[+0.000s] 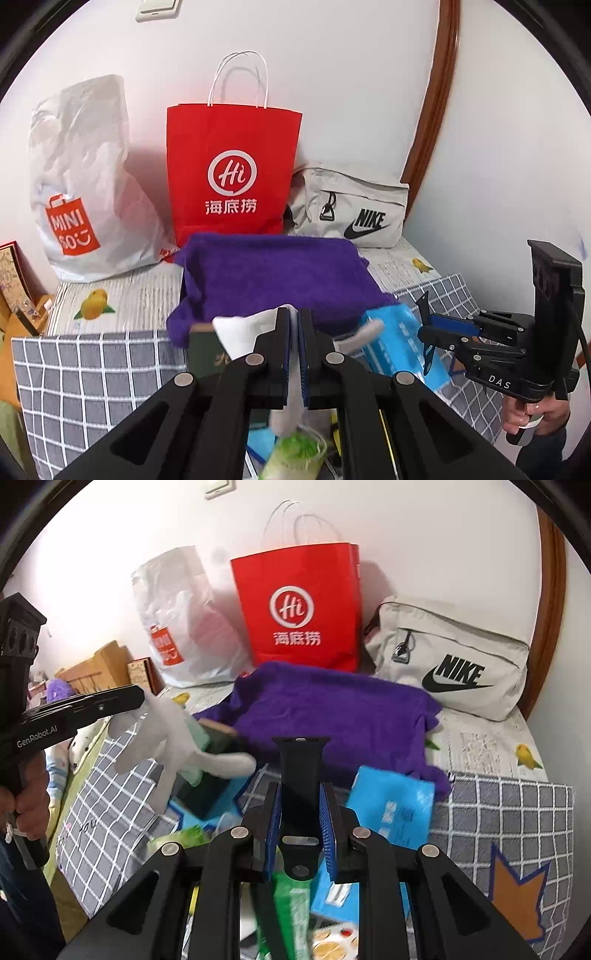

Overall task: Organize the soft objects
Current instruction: 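Carry the gloves with the left gripper while the right gripper carries the strap toward the purple towel, then lower the gloves with the left gripper while the right gripper lowers the strap onto the purple towel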

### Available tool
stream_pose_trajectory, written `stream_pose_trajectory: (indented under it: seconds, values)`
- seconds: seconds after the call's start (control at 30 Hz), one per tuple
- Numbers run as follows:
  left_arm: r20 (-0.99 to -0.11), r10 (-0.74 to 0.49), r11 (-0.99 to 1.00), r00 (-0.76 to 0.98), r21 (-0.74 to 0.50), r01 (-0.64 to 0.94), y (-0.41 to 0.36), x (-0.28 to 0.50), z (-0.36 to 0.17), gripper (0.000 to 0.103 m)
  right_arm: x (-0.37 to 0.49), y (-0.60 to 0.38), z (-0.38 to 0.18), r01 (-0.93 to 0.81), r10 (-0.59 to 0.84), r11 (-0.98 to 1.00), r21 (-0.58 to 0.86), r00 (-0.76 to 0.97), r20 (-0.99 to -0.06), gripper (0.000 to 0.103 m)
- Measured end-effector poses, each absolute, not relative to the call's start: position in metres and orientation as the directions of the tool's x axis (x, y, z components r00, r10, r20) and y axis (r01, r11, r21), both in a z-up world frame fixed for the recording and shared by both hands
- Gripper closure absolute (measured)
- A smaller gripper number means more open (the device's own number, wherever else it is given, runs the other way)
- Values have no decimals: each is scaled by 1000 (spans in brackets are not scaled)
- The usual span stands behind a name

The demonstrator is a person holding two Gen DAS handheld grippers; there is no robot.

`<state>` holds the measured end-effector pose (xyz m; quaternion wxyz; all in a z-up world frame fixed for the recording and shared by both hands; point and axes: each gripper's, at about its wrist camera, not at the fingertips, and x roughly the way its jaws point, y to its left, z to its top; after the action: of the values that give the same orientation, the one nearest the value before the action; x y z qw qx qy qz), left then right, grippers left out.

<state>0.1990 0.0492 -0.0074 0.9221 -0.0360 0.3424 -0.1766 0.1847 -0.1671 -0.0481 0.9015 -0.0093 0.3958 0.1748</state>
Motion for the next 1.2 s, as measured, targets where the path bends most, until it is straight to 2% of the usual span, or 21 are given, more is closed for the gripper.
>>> stream_pose_trajectory:
  seconds: [0.5,1.2]
  values:
    - [-599,-350,933,720,-155,325,40,273,9,98,255,-174,-42,-301,292,947,115,647,-705,82]
    - [-687,-310,942,657,-127,312,29,396,-51,98,373,-208,-97,-211,238,968,139,581,-778,82]
